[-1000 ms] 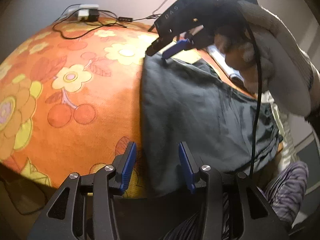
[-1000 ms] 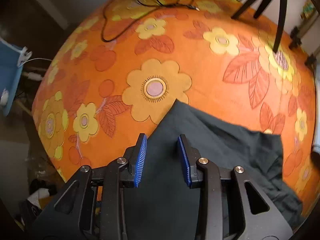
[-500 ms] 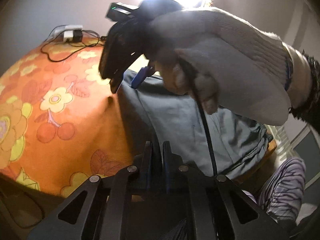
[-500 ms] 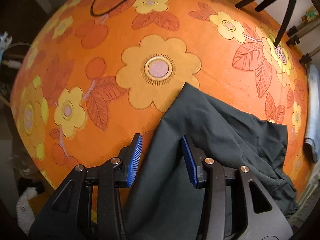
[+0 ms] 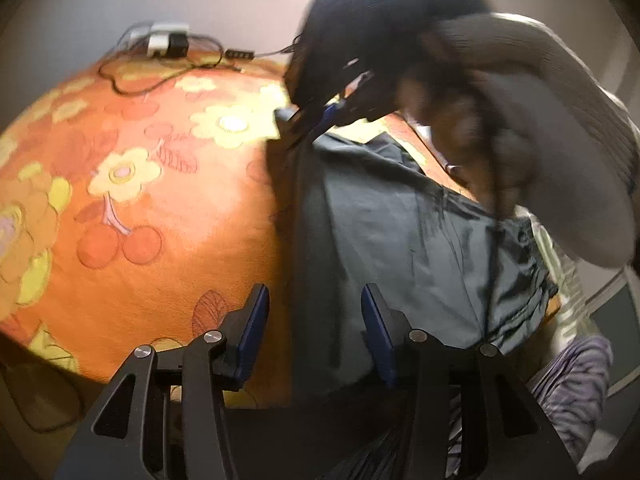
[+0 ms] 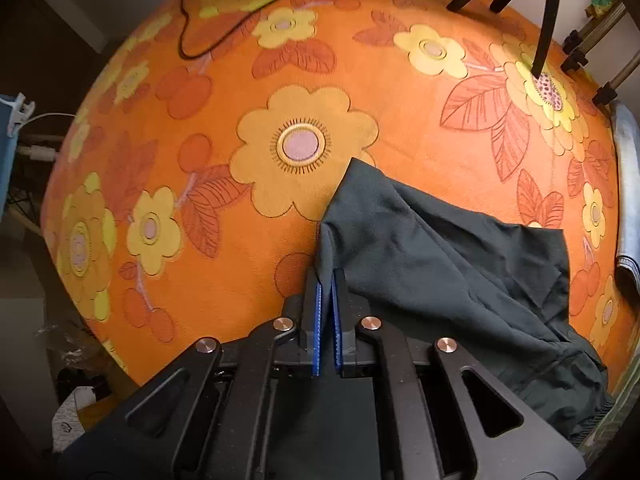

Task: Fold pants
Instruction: 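Lift the trouser fabric with the right tool and fold it over the stack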

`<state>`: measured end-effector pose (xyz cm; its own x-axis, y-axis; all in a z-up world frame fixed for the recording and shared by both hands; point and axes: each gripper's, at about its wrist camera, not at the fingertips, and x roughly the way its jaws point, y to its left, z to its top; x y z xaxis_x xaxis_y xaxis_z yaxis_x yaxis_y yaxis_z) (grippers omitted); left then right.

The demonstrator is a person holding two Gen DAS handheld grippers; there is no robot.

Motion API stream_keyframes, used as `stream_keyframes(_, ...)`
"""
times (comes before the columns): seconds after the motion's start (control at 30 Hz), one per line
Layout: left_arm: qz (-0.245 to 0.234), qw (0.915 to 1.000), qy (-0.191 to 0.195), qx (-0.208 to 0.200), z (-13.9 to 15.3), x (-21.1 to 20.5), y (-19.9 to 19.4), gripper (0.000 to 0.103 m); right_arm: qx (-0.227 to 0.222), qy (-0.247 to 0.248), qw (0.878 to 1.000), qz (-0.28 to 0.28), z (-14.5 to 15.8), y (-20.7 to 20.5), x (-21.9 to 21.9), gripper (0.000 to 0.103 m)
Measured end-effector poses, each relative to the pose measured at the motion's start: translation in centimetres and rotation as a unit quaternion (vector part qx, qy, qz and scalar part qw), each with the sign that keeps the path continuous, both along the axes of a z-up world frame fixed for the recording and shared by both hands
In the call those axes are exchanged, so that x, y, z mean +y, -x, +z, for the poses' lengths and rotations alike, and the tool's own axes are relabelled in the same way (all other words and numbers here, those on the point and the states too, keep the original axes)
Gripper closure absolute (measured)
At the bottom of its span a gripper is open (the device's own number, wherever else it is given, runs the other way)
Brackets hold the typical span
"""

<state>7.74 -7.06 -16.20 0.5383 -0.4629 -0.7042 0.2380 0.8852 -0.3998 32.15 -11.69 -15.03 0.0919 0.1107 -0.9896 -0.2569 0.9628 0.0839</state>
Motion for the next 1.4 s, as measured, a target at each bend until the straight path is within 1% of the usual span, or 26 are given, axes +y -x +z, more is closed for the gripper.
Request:
stream_keyframes(0.07,0.005,0.9996,0.024,0.015,-0.5,0.4,-0.4,0.057,-0.006,-0.008,1.0,-0.001,0.7,0.1,-0.5,0.099)
stream_keyframes(0.13,0.003,0.9993,0.033,0.016,-0.6,0.4,-0.3,0.065,-0.012,-0.016,1.0,-0.005,1.5,0.3,-0.9,0.099)
stream_keyframes(0.17,-0.005,0.9993,0.035,0.013,-0.5,0.2,-0.2,0.078,-0.015,-0.02,1.0,-0.007,2.0,0.7,-1.1,0.099)
stream_keyframes(0.2,-0.012,0.9994,0.032,0.01,-0.3,-0.1,-0.1,0.086,-0.019,-0.023,1.0,-0.01,2.4,0.9,-1.5,0.099)
stream_keyframes(0.23,-0.017,0.9995,0.026,0.002,0.0,-0.4,0.2,0.087,-0.021,-0.025,0.999,-0.012,2.5,0.3,-1.5,0.099)
stream_keyframes(0.27,-0.022,0.9995,0.023,-0.007,0.5,-0.7,0.5,0.092,-0.023,-0.028,0.999,-0.014,2.8,0.5,-1.8,0.099)
stream_keyframes(0.43,-0.037,0.9978,0.007,-0.054,3.4,-1.5,1.6,0.095,-0.042,-0.051,0.998,-0.021,5.1,1.1,-3.4,0.1)
stream_keyframes(0.57,-0.062,0.9942,0.002,-0.087,5.9,-3.5,2.3,0.095,-0.06,-0.066,0.996,-0.03,7.1,1.8,-5.3,0.1)
stream_keyframes(0.7,-0.091,0.9903,0.009,-0.104,7.7,-6.2,2.6,0.095,-0.077,-0.076,0.993,-0.043,9.1,2.7,-8.0,0.1)
stream_keyframes(0.83,-0.119,0.9857,0.018,-0.118,8.9,-8.6,3.0,0.095,-0.096,-0.083,0.99,-0.059,10.9,3.8,-11.2,0.1)
stream_keyframes(1.0,-0.16,0.9785,0.031,-0.126,9.4,-12.7,3.7,0.095,-0.122,-0.087,0.985,-0.081,12.9,5.8,-16.2,0.1)
stream_keyframes(1.17,-0.205,0.9698,0.04,-0.126,9.2,-16.9,4.0,0.095,-0.138,-0.089,0.98,-0.115,13.6,7.7,-21.7,0.1)
stream_keyframes(1.3,-0.244,0.9609,0.041,-0.123,8.8,-20.5,4.1,0.096,-0.146,-0.084,0.974,-0.151,13.2,9.6,-27.4,0.1)
stream_keyframes(1.4,-0.276,0.9532,0.038,-0.117,8.2,-23.4,4.3,0.096,-0.141,-0.084,0.97,-0.182,12.1,10.9,-31.5,0.101)
